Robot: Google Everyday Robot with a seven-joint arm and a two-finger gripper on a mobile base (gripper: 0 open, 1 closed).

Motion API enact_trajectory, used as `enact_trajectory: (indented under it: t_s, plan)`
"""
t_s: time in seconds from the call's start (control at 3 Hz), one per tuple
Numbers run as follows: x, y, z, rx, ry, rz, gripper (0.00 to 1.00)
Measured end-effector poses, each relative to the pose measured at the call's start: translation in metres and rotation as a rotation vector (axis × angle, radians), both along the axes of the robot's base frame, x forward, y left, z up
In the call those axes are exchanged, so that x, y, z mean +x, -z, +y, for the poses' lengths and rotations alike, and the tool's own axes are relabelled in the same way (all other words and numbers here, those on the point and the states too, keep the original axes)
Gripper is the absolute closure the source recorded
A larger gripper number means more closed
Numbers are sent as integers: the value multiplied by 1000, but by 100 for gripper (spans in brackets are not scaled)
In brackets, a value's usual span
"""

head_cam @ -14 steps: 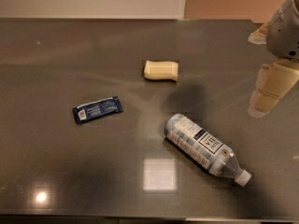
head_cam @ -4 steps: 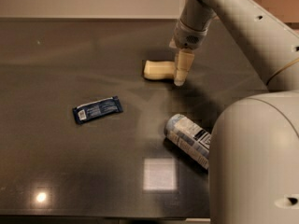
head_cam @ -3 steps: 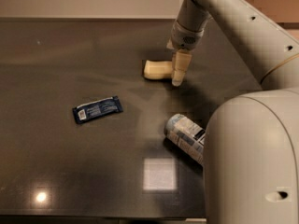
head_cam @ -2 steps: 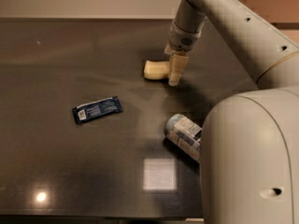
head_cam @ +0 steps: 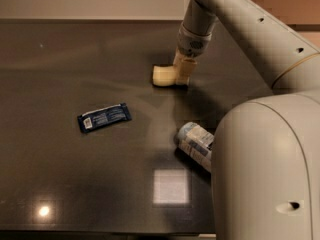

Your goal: Move sponge near blue plastic bottle

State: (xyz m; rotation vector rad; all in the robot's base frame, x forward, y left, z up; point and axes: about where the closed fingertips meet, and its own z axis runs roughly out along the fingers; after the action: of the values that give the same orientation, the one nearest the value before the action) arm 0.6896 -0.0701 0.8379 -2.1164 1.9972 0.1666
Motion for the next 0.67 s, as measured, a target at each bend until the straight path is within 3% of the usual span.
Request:
enact_trajectory:
  t_s: [0.33,0.67]
  plan:
    - [-11,-10,13,0,-36,1,87]
    - [-30,-20,32,-1,-105,5,100]
